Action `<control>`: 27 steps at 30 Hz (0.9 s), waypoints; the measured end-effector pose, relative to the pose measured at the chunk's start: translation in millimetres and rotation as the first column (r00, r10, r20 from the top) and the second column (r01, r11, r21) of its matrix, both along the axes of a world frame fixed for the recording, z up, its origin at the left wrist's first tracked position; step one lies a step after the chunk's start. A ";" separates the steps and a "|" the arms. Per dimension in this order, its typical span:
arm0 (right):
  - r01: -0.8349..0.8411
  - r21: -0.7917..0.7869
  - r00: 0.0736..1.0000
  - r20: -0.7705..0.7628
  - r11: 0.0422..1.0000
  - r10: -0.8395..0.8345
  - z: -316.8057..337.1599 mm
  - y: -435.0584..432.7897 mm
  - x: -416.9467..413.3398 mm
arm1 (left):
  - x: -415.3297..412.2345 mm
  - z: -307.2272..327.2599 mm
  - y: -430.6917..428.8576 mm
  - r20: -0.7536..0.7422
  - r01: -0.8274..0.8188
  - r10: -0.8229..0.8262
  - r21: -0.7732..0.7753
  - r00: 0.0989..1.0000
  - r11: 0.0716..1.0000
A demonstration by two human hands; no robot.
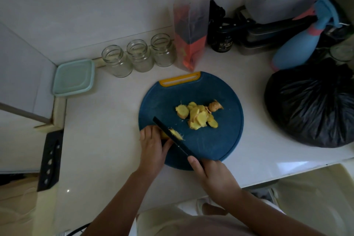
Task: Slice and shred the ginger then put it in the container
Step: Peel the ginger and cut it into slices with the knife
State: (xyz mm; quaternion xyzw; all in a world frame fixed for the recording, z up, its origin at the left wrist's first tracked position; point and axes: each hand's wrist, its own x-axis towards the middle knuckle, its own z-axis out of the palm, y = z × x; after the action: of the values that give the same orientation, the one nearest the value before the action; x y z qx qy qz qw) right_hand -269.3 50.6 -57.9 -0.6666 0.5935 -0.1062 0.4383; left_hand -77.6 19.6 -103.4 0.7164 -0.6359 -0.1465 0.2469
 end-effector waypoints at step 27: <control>-0.032 0.352 0.997 -0.049 0.936 0.053 28.3 -32.0 18.6 | 1.4 -6.7 -4.5 0.135 -0.014 0.018 -0.031 0.991 0.999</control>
State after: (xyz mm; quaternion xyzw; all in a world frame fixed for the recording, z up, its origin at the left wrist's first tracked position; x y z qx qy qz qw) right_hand -250.6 18.6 -29.6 -0.5933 0.6008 0.0300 0.5349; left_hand -76.2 15.1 -110.1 0.7261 -0.6474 -0.0861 0.2150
